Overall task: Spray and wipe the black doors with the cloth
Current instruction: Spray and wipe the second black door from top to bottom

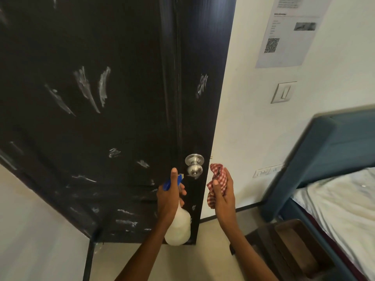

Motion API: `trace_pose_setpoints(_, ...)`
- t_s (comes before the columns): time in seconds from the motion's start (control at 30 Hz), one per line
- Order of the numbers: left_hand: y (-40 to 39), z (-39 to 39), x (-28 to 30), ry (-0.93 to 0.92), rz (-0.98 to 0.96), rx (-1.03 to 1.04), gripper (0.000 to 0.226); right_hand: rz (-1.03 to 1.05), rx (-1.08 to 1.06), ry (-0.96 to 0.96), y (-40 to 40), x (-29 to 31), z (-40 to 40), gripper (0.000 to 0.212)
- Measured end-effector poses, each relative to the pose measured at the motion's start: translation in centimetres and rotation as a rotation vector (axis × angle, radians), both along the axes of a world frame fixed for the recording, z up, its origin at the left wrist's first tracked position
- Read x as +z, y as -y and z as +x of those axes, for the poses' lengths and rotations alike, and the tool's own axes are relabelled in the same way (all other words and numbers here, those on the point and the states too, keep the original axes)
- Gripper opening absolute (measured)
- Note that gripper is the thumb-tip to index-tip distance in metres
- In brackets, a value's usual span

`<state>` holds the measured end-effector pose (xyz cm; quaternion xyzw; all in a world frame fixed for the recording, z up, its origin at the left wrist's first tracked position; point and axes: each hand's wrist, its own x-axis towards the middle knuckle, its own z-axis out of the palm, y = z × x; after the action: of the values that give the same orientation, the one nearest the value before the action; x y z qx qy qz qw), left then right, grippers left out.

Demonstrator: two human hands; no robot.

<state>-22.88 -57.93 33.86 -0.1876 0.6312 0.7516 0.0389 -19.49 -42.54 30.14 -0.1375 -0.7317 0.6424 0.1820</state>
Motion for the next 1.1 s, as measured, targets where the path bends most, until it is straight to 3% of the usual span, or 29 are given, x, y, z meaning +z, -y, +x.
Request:
trace_pose_setpoints(0.17,1.3,0.5,-0.6,0.005,-0.041,0.023,0.054,0.3,0.132,-0.131,1.8,0.2,-3.6,0.057)
trace_pose_setpoints(0.3,2.6,1.0,-0.9,0.016,-0.095,0.066,0.065,0.97,0.092,-0.153,2.1,-2.1,-7.7,0.053)
trace_pose_setpoints(0.37,3.0,1.3,-1.1,0.004,-0.102,0.089,0.069,1.202,0.061,-0.161,1.8,-1.8,-8.3,0.054)
trace_pose_setpoints(0.5,3.0,1.3,-1.2,0.015,-0.087,0.092,0.07,1.386,0.148,-0.223,0.5,-0.7,-8.4,0.057)
trace_pose_setpoints(0.6,2.9,1.0,-1.0,0.03,-0.077,0.069,0.067,1.222,0.185,-0.125,-0.2,-1.0,-8.0,0.059)
trace_pose_setpoints(0.73,2.8,0.3,-1.0,0.046,-0.018,0.043,0.064,0.545,0.243,0.031,0.3,-2.3,-7.0,0.078)
trace_pose_setpoints(0.87,3.0,-0.5,-1.1,0.069,0.012,0.027,0.057,-0.209,0.183,0.113,2.3,-1.5,-6.3,0.042)
trace_pose_setpoints(0.93,3.1,-0.7,-1.0,0.066,-0.007,0.052,0.052,-0.45,0.05,0.151,3.6,-0.7,-6.5,0.039)
trace_pose_setpoints(1.03,3.7,-1.3,-0.7,0.07,-0.07,0.057,0.053,-0.45,-0.075,0.133,5.5,0.2,-7.3,0.042)
trace_pose_setpoints(1.1,3.9,-1.5,-0.5,0.044,-0.037,0.032,0.054,-0.158,-0.116,0.079,5.6,-0.1,-7.8,0.042)
